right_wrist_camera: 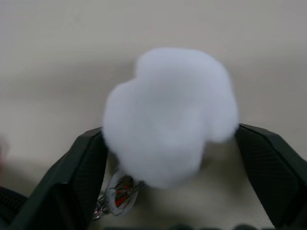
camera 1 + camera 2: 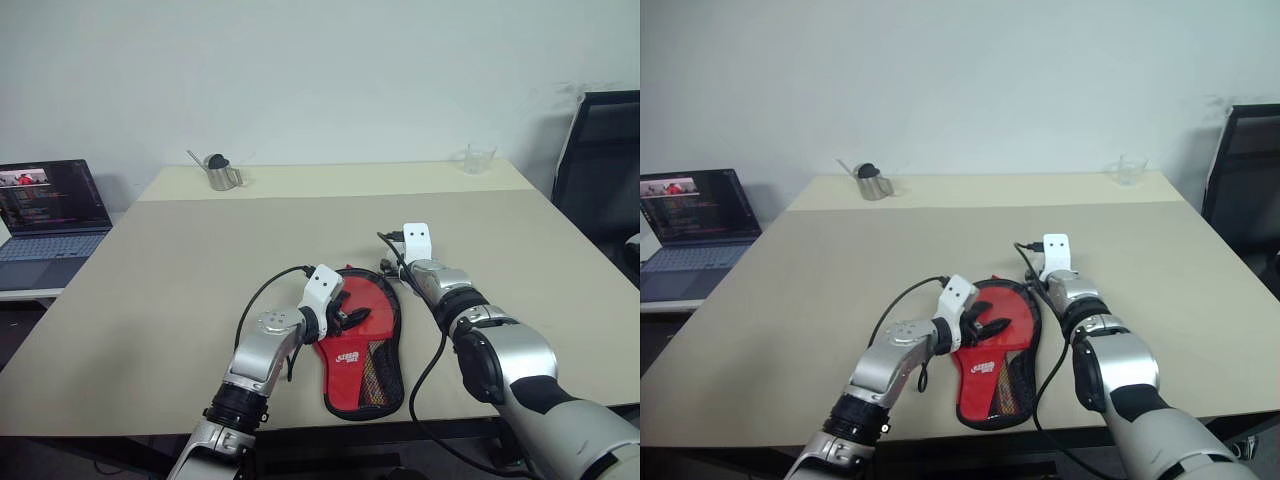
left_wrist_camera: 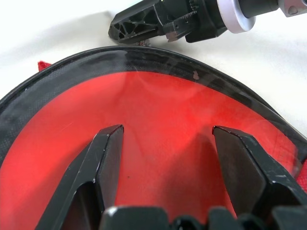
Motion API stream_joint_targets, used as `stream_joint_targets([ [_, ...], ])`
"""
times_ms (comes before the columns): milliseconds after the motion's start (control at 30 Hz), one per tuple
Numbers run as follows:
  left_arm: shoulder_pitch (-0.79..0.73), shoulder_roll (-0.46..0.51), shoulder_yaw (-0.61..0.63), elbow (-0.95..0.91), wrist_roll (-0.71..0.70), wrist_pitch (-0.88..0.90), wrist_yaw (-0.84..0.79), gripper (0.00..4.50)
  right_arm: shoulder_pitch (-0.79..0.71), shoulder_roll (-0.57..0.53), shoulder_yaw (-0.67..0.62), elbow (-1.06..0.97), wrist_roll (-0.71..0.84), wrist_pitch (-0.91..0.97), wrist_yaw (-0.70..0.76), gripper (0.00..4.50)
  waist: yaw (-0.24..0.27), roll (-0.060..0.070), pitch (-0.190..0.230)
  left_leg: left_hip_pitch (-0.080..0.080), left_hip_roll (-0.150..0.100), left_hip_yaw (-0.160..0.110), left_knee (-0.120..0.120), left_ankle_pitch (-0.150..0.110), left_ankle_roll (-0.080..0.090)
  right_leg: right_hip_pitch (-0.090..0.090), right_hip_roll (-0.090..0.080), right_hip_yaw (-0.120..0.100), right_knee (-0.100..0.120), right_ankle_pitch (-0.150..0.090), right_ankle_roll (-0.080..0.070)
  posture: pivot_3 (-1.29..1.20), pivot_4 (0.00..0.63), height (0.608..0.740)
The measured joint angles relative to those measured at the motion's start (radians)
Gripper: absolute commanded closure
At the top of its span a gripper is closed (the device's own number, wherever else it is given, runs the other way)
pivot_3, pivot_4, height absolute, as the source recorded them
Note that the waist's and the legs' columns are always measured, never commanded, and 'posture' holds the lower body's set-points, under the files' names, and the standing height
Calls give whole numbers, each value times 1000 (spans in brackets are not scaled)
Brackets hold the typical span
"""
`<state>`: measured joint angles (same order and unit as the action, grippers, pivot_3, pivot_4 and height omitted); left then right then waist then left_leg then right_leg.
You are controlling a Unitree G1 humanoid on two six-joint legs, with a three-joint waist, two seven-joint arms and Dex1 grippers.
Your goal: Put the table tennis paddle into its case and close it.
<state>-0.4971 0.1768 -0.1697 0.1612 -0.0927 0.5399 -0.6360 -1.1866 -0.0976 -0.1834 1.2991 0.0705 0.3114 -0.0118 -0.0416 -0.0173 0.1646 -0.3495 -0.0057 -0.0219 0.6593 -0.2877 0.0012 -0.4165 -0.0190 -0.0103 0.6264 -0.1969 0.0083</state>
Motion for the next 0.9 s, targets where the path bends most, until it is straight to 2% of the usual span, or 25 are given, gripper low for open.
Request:
stream_joint_targets([
  [267, 10, 4, 0, -15, -2, 1, 16, 1290, 0, -1, -12, 3, 1, -16, 4, 3798, -6, 0, 0, -6, 0, 0, 0, 0, 0, -4, 0, 0, 1, 0, 0, 0, 150, 740],
  [367, 9, 3, 0, -12, -2, 0, 17, 1290, 0, 0, -13, 3, 1, -19, 11, 4478, -6, 0, 0, -6, 0, 0, 0, 0, 0, -5, 0, 0, 0, 0, 0, 0, 150, 740],
  [667, 4, -4, -2, -3, -3, 0, 16, 1290, 0, -23, -25, 2, 21, -17, 56, 4491, -5, 0, 0, -9, -1, -1, 0, 0, 0, -5, 0, -1, 0, 0, 0, 0, 150, 740],
  [900, -38, -16, 14, 79, -4, -40, 39, 1290, 59, -71, 68, -77, -23, 15, 220, 4491, 3, 0, 0, -9, -1, -1, 1, 0, 0, -5, 1, -1, 0, 0, 0, 0, 150, 740],
])
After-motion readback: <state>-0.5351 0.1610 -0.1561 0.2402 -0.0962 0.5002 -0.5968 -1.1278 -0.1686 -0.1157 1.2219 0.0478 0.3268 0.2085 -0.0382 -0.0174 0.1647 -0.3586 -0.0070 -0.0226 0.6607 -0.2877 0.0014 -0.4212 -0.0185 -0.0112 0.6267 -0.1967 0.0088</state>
